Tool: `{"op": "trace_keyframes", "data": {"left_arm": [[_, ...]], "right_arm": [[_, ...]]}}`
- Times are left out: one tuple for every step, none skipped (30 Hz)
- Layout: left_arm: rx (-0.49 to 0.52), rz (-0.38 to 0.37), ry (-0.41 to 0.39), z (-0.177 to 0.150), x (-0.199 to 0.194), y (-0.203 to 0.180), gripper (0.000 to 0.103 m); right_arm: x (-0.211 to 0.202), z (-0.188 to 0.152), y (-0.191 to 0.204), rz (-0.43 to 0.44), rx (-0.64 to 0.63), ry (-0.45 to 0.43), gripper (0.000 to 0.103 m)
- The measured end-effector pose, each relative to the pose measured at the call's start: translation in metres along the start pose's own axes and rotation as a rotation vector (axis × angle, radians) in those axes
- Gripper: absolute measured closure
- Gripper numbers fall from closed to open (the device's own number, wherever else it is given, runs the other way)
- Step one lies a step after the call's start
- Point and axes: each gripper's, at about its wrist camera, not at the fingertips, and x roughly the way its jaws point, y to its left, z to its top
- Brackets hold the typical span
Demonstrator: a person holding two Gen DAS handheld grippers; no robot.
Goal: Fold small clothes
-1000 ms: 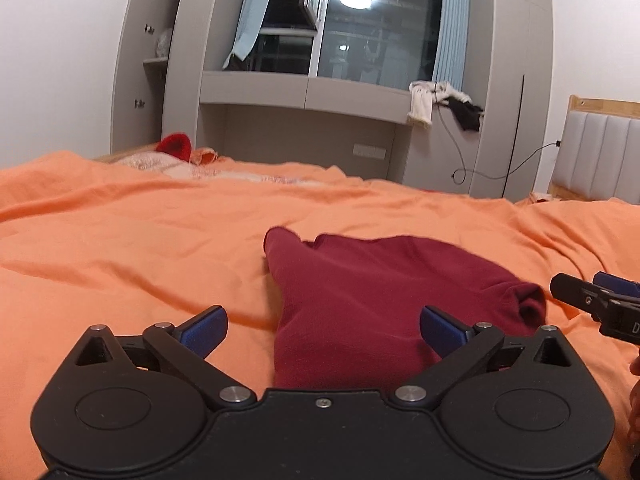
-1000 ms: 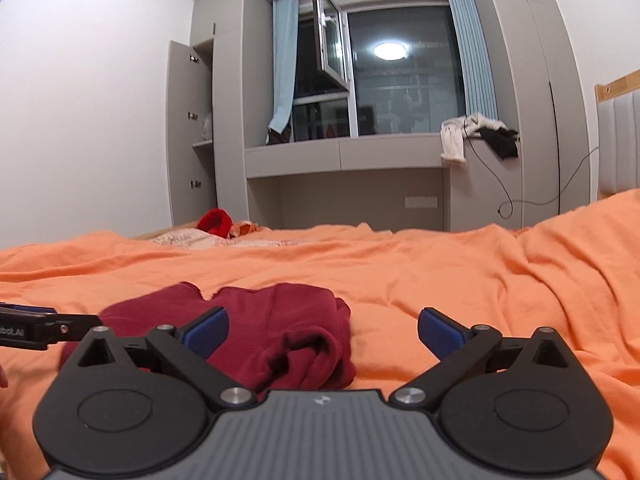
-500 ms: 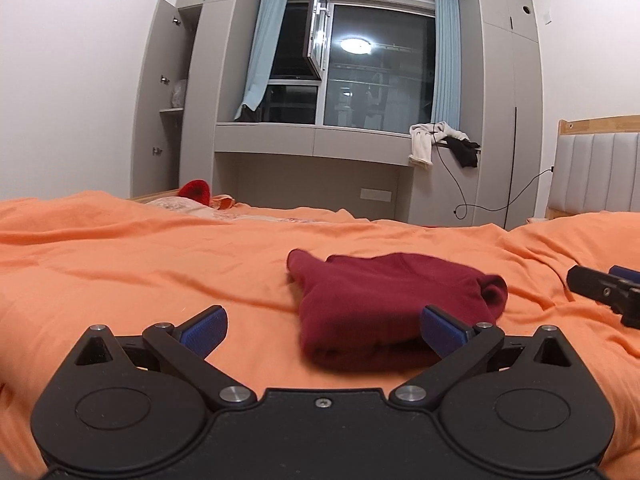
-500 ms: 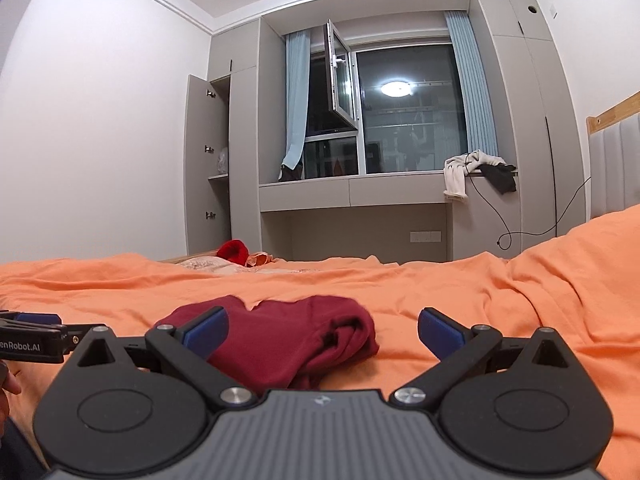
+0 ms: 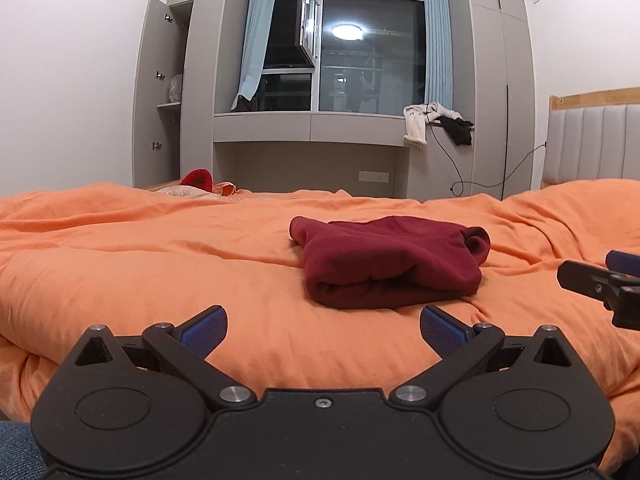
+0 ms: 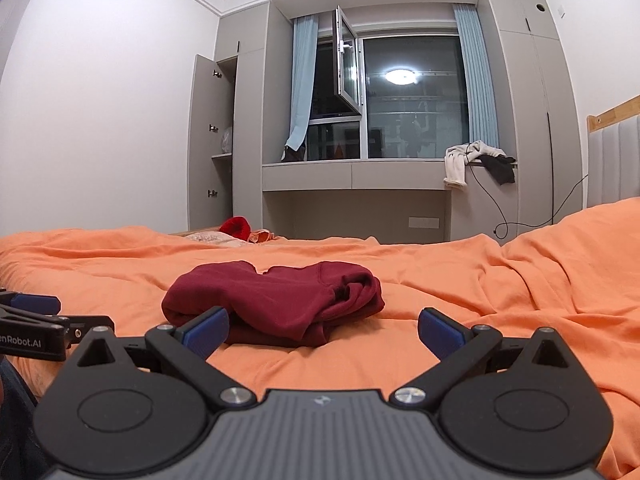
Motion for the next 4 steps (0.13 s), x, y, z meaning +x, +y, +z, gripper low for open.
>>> {"op": "trace_keyframes", "data": {"left_arm": [[-0.001,-0.003,-0.001,-0.0003,-0.0006,0.0002,0.001],[0.000,-0.009,-0.003,-0.0005,-0.0010,0.0006,0.001],[0.001,-0.013,-0.005,-0.0008,-0.0013,0.0007,0.001],[0.001,-0.012,-0.005,-0.0014,-0.0023,0.0013,0.001]], "right_arm": [[0.0003,-0.0003,0.0000,0.000,0.001,0.002,0.000],[0.0004,-0.0006,0.0004,0.001,0.001,0.004,0.000],[0.0008,-0.0008,-0.0002,0.002,0.000,0.005,0.000],[0.0007,-0.0003,0.0009,0.003,-0.002,0.006,0.000]]}}
